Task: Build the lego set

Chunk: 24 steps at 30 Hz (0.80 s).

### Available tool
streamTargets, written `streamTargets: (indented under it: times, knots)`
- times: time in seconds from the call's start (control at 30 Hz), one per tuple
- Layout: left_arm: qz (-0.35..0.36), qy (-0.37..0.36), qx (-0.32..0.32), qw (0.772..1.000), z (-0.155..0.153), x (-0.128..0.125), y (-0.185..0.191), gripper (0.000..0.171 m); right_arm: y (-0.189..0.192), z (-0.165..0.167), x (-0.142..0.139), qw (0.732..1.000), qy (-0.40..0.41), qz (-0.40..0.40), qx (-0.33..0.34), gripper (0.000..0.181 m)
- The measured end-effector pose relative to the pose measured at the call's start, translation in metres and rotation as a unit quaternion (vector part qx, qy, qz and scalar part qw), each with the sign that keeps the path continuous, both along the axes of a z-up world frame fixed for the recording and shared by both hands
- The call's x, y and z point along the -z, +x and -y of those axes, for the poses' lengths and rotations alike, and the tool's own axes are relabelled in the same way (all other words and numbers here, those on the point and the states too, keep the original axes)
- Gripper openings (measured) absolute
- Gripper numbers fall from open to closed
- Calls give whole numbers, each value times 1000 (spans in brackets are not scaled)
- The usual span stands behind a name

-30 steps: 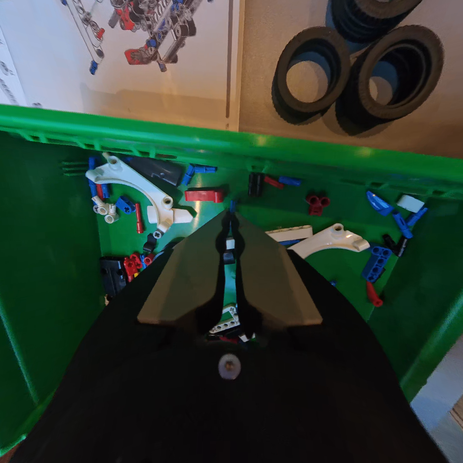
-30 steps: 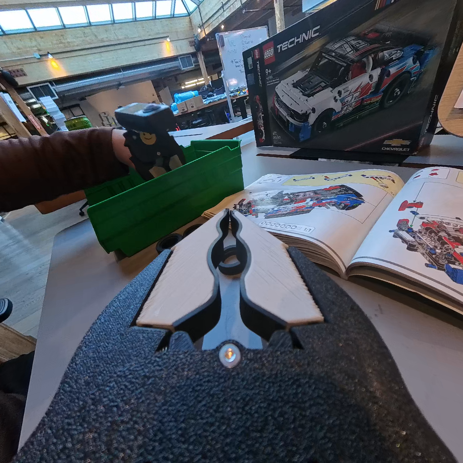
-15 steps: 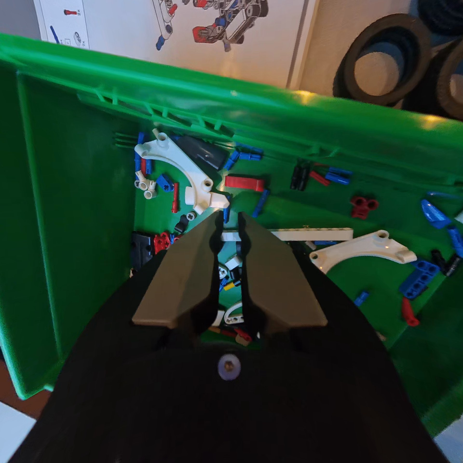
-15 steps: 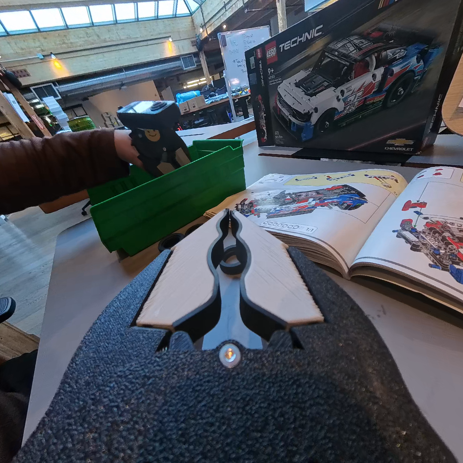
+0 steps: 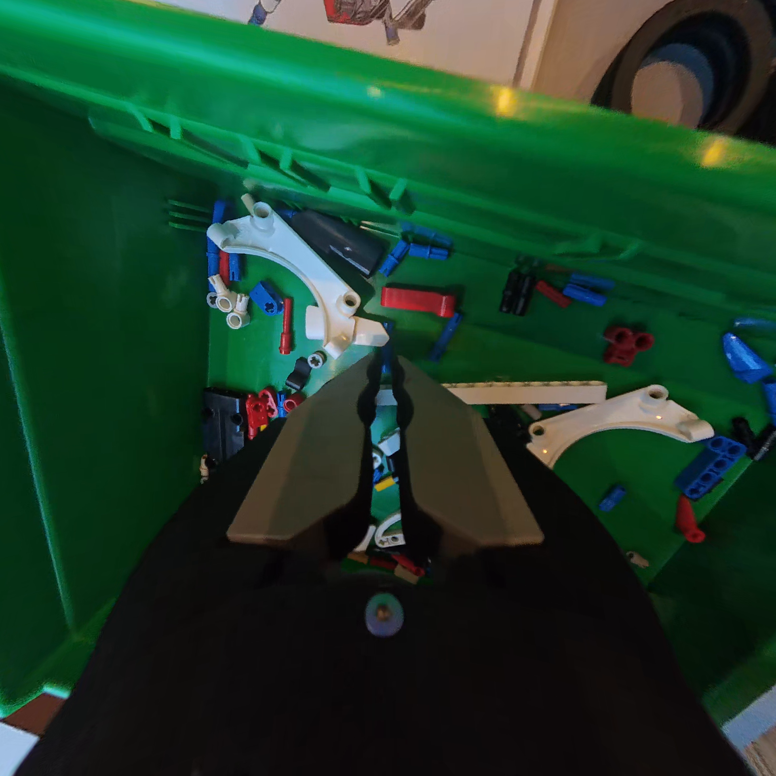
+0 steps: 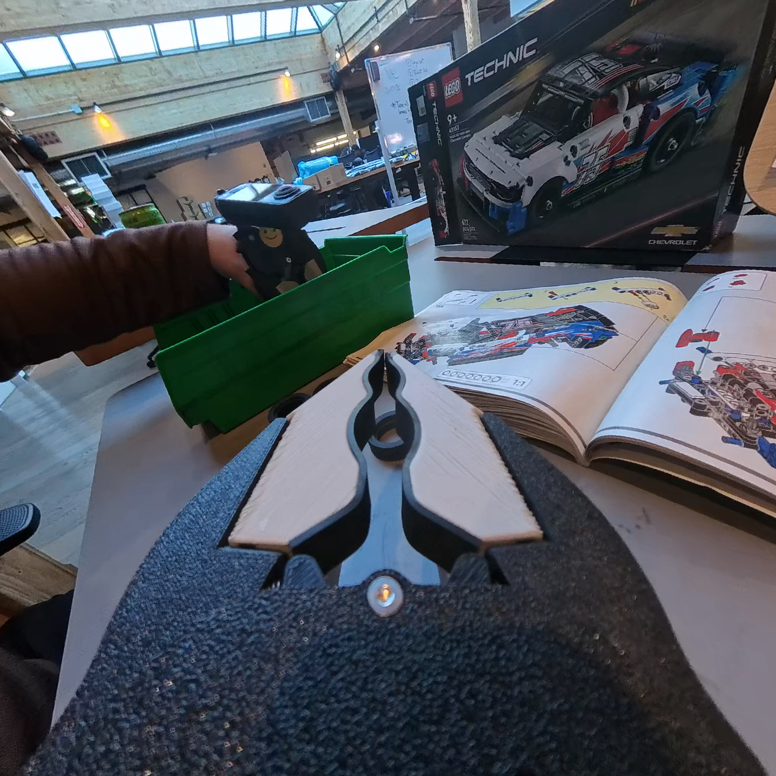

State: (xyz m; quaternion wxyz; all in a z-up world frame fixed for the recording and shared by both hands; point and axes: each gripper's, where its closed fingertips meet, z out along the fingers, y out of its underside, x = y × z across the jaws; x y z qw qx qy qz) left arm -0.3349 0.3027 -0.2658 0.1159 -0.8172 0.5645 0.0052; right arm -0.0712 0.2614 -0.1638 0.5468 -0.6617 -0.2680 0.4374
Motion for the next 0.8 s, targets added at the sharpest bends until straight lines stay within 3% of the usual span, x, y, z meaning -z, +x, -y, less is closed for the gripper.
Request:
streamTargets:
  times: [0.1, 0.23, 0.33, 0.4, 0.5, 0.57, 0.63, 0.7, 0.8]
  knots:
    - [12, -27, 1, 1000, 6, 0, 5, 2, 0, 0, 0, 1000, 0, -1, 0, 0]
    - [5, -2, 21, 1000, 12, -2, 9, 2, 0, 0, 0, 1000, 2, 0, 2, 0]
    - [14, 49, 10, 999, 10, -20, 8, 2, 0, 1, -1, 1000, 4, 1, 2, 0]
    - [39, 120, -10, 992, 5, -51, 8, 1, 0, 1, -1, 1000, 6, 3, 2, 0]
    - [110, 231, -52, 965, 15, -118, 16, 1, -1, 2, 0, 1000, 9, 6, 1, 0]
    - [153, 284, -69, 944, 39, -160, 33, 1, -2, 3, 0, 1000, 11, 8, 1, 0]
    - [194, 311, -65, 928, 72, -185, 66, 1, -2, 3, 0, 1000, 11, 10, 1, 0]
    - [222, 311, -67, 922, 100, -188, 101, 1, -2, 3, 0, 1000, 12, 11, 0, 0]
    - [252, 259, -76, 929, 132, -157, 151, 1, -3, 4, 0, 1000, 15, 13, 1, 0]
